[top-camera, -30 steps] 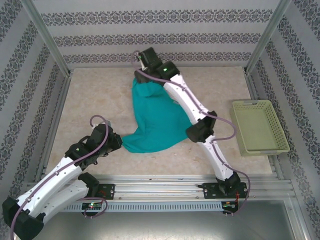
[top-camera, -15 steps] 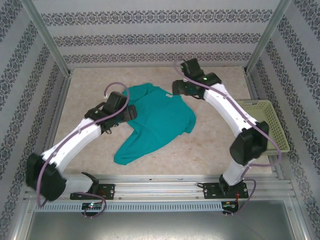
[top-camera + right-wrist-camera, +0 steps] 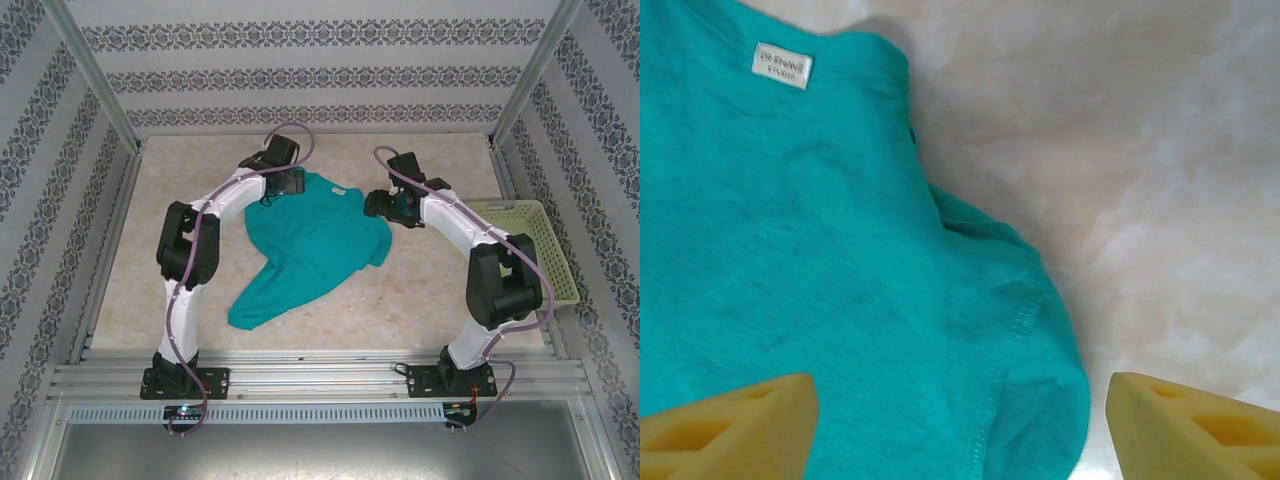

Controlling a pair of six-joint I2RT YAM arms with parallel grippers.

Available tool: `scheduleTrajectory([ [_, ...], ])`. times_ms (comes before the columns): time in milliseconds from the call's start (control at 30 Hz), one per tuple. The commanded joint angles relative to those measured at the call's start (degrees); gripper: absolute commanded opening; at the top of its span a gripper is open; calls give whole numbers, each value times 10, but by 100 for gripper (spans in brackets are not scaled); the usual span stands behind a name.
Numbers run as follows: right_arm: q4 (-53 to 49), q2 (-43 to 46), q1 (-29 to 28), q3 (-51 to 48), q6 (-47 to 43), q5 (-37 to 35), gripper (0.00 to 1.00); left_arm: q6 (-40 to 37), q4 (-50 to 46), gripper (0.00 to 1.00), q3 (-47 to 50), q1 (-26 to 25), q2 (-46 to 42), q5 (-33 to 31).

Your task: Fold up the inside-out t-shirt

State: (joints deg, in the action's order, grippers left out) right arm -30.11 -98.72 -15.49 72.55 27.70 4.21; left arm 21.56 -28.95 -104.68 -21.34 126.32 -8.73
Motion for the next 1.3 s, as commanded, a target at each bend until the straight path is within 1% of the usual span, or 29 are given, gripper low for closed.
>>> scheduleTrajectory([
  [0,28,-31,11,-10,23,30,75,-58,-3,91,-61,3,57,-30],
  [133,31,-57,13,-7,23,30,74,-83,-19,89,-133,3,127,-14],
  [167,32,-62,14,-6,23,31,73,-86,-16,88,-142,3,137,-16],
  [233,30,-76,14,-2,23,34,73,-82,-30,85,-171,4,162,-43],
  [300,31,-91,13,3,23,42,70,-78,-47,78,-204,9,188,-46],
  [367,30,-106,13,8,22,48,66,-70,-58,64,-232,14,208,-34],
  [433,32,-113,14,9,22,49,61,-64,-66,56,-247,18,217,-29],
  [533,38,-116,12,9,15,53,50,-68,-66,41,-248,22,209,-7],
  [600,39,-114,12,12,8,50,39,-70,-71,33,-247,23,197,10],
  [667,33,-113,11,19,2,40,24,-70,-74,26,-239,25,179,20],
  [700,29,-110,11,24,-3,33,14,-68,-74,22,-233,26,171,25],
  [767,18,-101,5,30,-12,6,1,-59,-78,15,-220,33,151,32],
  [833,2,-89,-7,38,-27,-31,0,-44,-99,6,-220,42,137,36],
  [867,-9,-80,-15,41,-35,-57,0,-42,-104,1,-212,46,124,41],
  [900,-18,-71,-22,42,-39,-81,0,-39,-101,0,-199,47,110,41],
  [1000,-29,-31,-33,31,-45,-138,0,-39,-76,0,-130,50,41,39],
  [1167,-41,41,-60,-16,-62,-202,0,-18,-35,0,28,51,-95,41],
  [1267,-43,80,-89,-63,-58,-217,0,10,-8,0,145,51,-188,52],
])
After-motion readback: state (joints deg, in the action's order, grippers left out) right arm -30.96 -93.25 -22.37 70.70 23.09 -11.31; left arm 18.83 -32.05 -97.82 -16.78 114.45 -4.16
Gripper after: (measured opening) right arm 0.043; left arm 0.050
